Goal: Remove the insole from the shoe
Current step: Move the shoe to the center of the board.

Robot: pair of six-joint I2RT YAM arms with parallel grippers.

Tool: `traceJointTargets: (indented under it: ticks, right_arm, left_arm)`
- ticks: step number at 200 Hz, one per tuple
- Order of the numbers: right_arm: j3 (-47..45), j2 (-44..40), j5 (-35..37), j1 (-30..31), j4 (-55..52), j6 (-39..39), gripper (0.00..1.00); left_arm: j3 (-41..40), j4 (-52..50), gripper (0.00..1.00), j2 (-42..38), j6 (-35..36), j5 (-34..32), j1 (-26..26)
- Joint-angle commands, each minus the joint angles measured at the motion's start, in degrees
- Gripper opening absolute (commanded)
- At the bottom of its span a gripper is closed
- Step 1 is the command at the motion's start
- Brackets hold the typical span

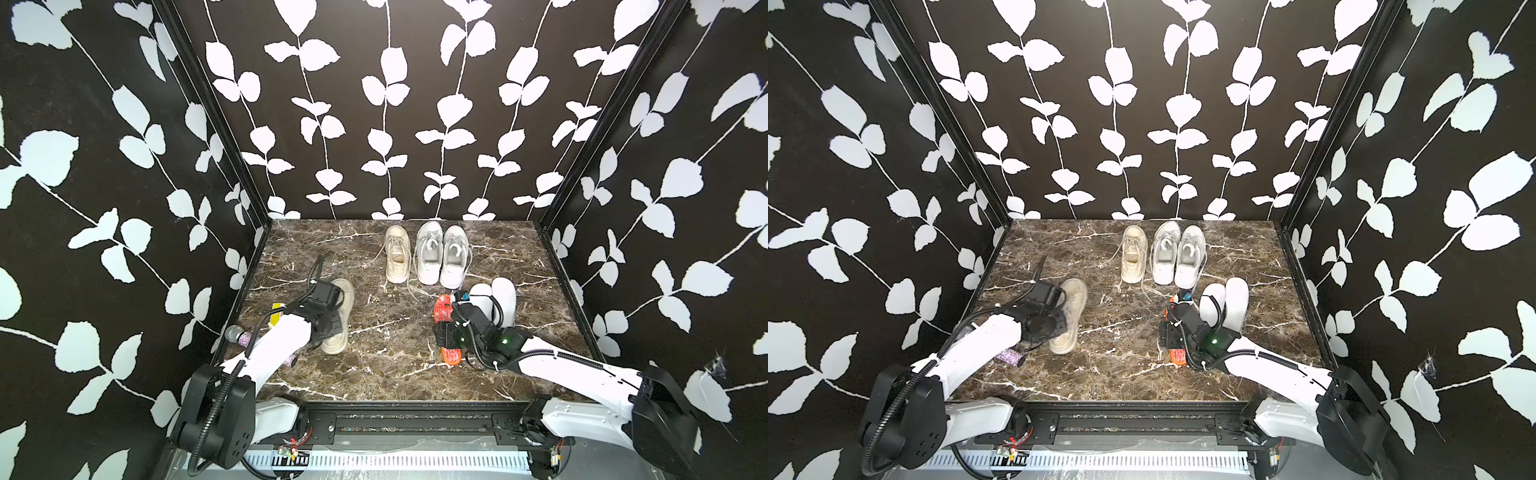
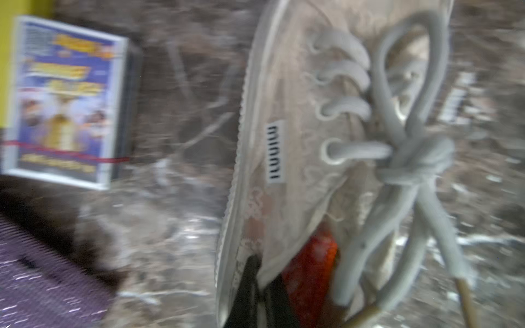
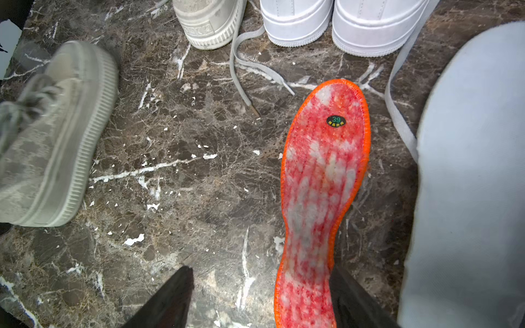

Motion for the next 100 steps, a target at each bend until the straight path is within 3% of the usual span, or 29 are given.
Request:
traceJointTargets:
  ticks: [1,42,71,100]
  right_arm:
    - [-0.13,0.26,0.89,-0.24,-0.22,1.12,0.75]
    - [0.51,0.85,0.04,-0.24,-0.52,1.28,0.75]
    - [0.23,0.93,-1.86,-0.04,1.94,1.75,0.74]
    - [2.15,2.62,-3.43,1.34,3.46,1.04,0.71]
  left_arm:
    - [0.92,3.67,0.0,0.49,-1.57,3.98,-3.38]
    - [0.87,7.97,0.0,1.4,-6.04,5.05,-12.16]
    - [3.69,8.98,0.0,4.33,-9.32,2.54,-20.73]
    - [6.76,8.84,0.0,7.19,-13.33,-0.91,-25.78]
